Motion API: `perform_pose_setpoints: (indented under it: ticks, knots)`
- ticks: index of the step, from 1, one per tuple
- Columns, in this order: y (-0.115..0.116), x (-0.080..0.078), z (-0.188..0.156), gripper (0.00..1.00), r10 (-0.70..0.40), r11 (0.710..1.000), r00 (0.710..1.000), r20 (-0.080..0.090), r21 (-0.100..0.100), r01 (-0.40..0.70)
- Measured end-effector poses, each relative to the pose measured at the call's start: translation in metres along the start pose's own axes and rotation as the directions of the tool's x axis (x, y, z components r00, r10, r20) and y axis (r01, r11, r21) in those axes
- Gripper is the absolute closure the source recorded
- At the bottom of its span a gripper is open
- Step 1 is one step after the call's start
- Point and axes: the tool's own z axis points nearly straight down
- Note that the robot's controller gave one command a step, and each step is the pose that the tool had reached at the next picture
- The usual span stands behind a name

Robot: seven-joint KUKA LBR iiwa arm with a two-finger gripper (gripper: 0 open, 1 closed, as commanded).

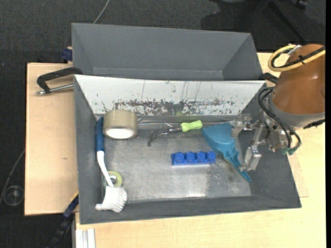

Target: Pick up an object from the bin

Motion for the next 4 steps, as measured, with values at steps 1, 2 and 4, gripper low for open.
perform_pose_setpoints:
  ticks: [1,2,4]
  knots:
    - [0.0,-0.002,-0.005,0.0,-0.002,1.0,1.0,0.009,0.001,0.002]
    - [0.069,-0.022,0.075,0.0,0.024,1.0,1.0,0.008,-0.001,-0.024]
    - [0.087,-0.043,0.066,0.0,0.063,0.998,0.998,0.011,-0.003,-0.062]
